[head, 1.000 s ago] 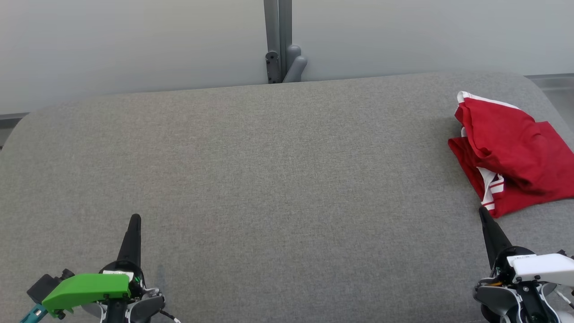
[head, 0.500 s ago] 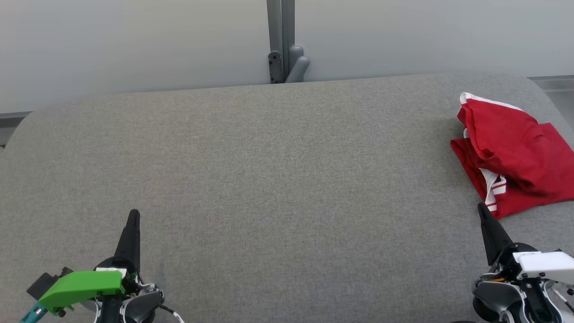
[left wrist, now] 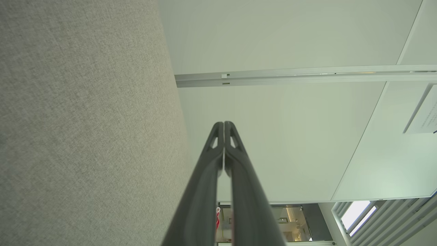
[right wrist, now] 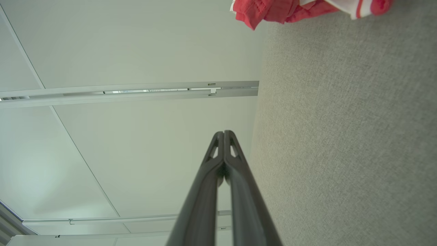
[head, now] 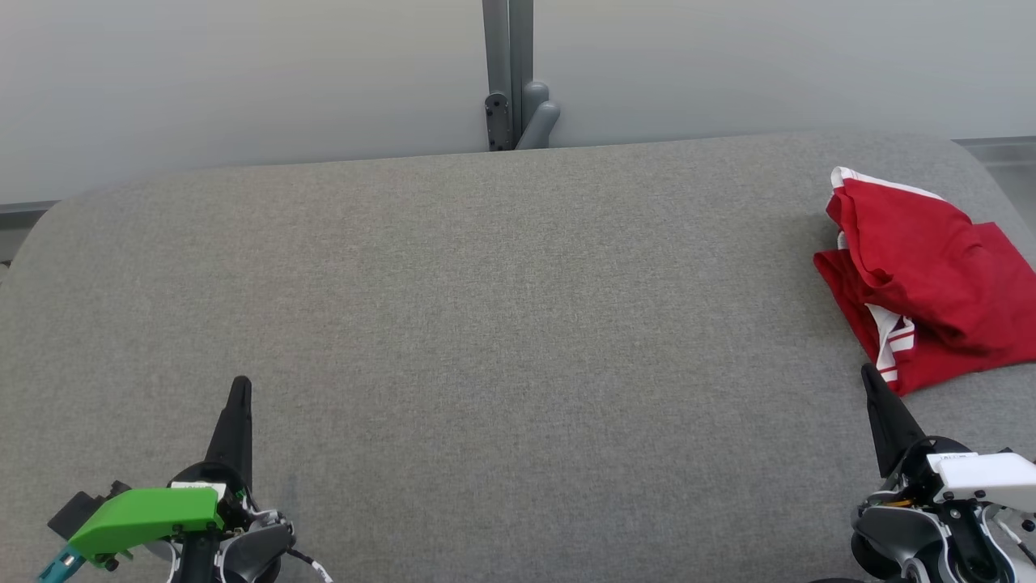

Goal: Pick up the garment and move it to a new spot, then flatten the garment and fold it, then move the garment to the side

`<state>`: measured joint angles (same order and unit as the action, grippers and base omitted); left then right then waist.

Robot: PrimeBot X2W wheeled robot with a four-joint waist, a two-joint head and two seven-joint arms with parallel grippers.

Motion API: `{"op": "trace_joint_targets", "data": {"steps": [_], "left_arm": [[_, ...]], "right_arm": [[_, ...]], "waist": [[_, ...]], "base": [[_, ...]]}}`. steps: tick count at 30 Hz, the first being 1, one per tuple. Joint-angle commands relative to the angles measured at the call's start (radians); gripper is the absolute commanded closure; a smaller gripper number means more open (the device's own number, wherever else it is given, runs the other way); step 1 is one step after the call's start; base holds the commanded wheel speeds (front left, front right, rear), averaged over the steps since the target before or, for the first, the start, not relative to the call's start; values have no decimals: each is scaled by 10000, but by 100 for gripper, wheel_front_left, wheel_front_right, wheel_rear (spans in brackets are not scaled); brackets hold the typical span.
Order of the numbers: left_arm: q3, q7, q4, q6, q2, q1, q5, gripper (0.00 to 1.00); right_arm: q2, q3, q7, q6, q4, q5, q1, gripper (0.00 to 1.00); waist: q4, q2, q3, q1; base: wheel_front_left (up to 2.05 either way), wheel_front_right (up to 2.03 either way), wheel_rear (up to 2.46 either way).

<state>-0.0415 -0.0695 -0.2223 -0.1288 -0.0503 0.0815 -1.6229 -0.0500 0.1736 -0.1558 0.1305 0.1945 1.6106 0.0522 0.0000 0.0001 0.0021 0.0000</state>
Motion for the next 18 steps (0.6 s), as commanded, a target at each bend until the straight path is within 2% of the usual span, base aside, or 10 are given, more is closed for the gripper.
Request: {"op": "trace_joint_targets", "data": {"steps": [1,18], "left_arm": [[-42,-33,37,-35,-64,111,-25,100],[-53,-42,36,-35,-51,111,-9,100]], "right_arm": [[-2,18,-14,4,19,76,96,100],[-3,17,-12,4,19,77,96,100]], "waist": [[0,-1,0,0],[0,-1,0,0]], "base": [[0,0,0],[0,0,0]]}}
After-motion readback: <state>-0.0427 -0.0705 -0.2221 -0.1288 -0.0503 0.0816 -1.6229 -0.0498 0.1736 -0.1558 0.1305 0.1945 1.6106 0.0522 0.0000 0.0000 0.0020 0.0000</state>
